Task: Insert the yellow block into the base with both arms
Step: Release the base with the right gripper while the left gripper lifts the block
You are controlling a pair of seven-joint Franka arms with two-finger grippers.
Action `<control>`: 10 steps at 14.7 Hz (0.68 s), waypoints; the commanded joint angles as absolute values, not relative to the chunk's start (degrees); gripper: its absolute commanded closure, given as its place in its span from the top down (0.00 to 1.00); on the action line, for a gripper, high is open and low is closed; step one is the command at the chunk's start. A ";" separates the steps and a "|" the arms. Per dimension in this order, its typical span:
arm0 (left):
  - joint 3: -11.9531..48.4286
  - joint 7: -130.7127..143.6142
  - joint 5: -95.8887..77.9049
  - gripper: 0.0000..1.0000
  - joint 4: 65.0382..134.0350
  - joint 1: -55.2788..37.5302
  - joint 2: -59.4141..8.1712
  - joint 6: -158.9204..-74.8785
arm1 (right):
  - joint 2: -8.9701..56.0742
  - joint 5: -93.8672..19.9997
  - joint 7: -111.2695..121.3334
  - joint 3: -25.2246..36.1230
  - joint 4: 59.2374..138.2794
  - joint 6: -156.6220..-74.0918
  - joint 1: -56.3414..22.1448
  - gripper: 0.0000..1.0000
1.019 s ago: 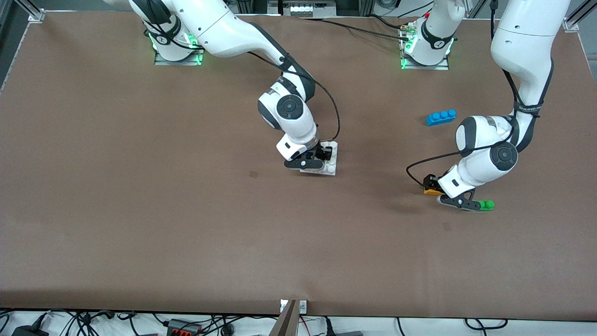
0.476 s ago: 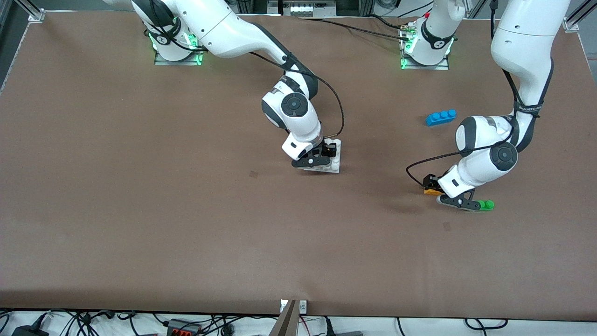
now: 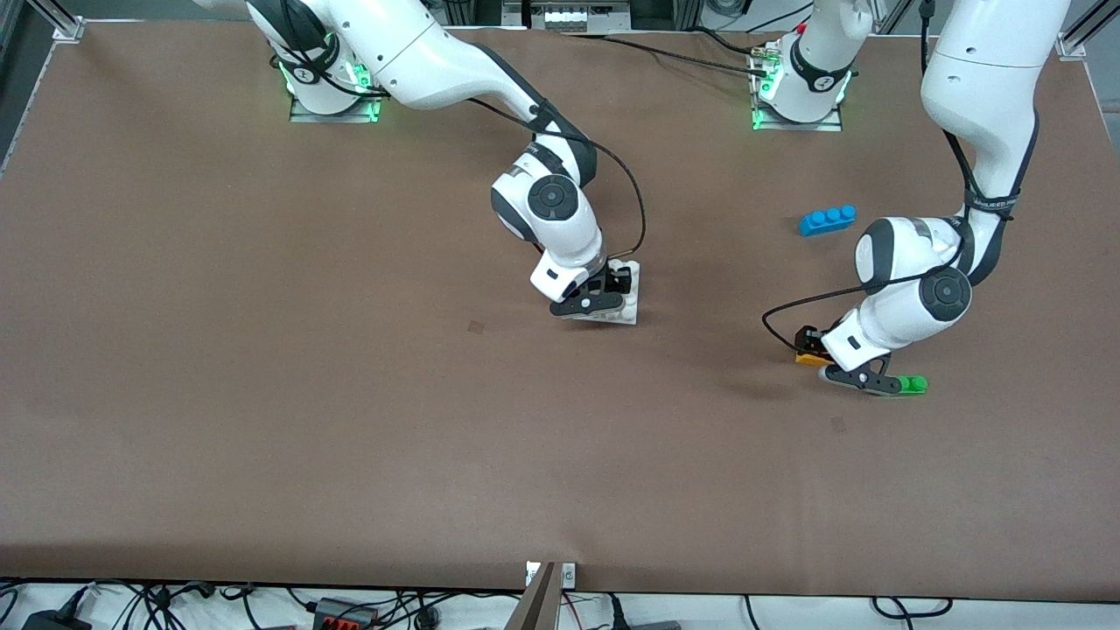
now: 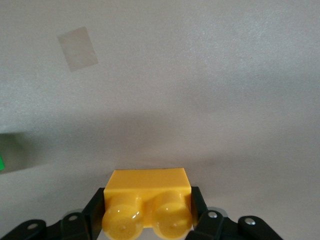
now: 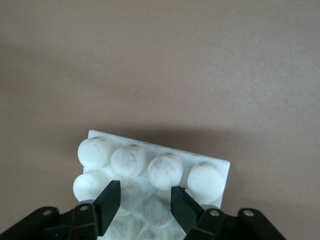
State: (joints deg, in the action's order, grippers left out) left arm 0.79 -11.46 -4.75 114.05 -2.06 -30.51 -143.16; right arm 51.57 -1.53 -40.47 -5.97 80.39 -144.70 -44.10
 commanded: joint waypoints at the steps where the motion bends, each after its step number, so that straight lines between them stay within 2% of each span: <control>1: 1.14 -10.99 -4.92 0.70 113.64 -1.58 -29.88 -141.25 | 53.09 -0.35 -38.58 -6.15 79.98 -142.56 -43.24 0.51; 4: 1.14 -10.90 -5.01 0.70 113.55 -1.67 -29.27 -139.75 | 51.25 -0.70 -38.67 -6.15 80.07 -141.77 -43.07 0.51; 8: 1.23 -10.90 -5.19 0.70 113.03 -1.76 -28.57 -137.91 | 47.91 -1.05 -38.67 -6.15 79.98 -136.60 -42.54 0.52; 10: 1.32 -10.81 -5.45 0.70 112.06 -1.84 -28.30 -135.19 | 45.54 -0.97 -39.29 -6.07 79.98 -133.34 -42.45 0.58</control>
State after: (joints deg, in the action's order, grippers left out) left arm 0.86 -11.44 -4.80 112.98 -2.05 -29.48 -138.56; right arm 48.78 -1.52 -39.53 -5.87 79.51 -137.08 -42.82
